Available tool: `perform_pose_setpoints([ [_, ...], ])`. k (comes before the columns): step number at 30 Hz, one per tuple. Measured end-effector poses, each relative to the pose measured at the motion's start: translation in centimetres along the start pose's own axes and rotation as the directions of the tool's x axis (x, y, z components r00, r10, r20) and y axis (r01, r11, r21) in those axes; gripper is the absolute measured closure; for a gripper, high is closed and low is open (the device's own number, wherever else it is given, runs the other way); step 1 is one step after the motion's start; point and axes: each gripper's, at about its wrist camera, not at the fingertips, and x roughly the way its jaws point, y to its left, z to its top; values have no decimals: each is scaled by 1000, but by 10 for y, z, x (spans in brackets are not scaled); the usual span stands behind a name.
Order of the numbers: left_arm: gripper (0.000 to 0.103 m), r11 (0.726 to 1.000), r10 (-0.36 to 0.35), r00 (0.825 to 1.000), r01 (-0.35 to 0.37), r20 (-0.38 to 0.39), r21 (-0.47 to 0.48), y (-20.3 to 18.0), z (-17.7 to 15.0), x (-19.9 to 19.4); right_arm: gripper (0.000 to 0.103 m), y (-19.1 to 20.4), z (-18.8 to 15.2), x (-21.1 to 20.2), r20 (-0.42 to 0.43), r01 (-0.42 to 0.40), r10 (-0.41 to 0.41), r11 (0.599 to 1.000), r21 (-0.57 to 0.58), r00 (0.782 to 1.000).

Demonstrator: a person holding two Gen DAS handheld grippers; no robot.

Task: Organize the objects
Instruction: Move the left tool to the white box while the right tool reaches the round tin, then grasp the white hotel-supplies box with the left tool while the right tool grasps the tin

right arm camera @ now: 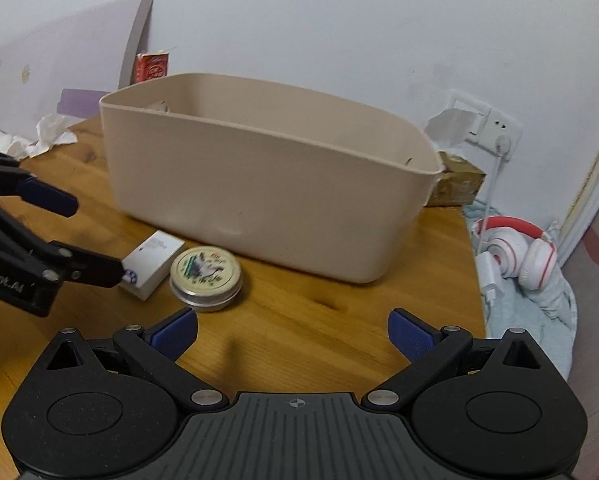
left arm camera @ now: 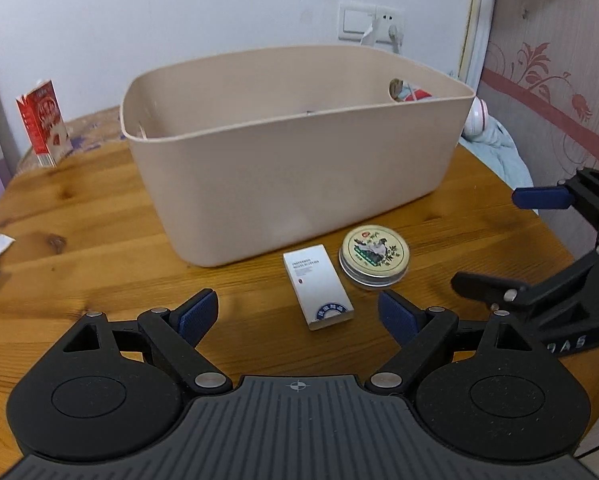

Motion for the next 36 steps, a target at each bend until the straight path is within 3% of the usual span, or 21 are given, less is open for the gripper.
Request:
perform_pose_setpoints([
  [14,14,999,42,994,-44,-97,-19,0,1,38,0,8,-10,31,-38,-60,60,998,4,997],
  [23,15,997,62,995,-64,-81,-30,10,3,44,0,9,-4,46,-24,-96,97,995,14,995],
  [29,30,999,42,997,-44,-61,-24,16,5,42,7,13,2,54,-13,-124,124,992,22,992],
  [36,53,999,38,998,-39,-48,-20,18,4,40,32,17,8,56,5,-187,187,982,32,982],
])
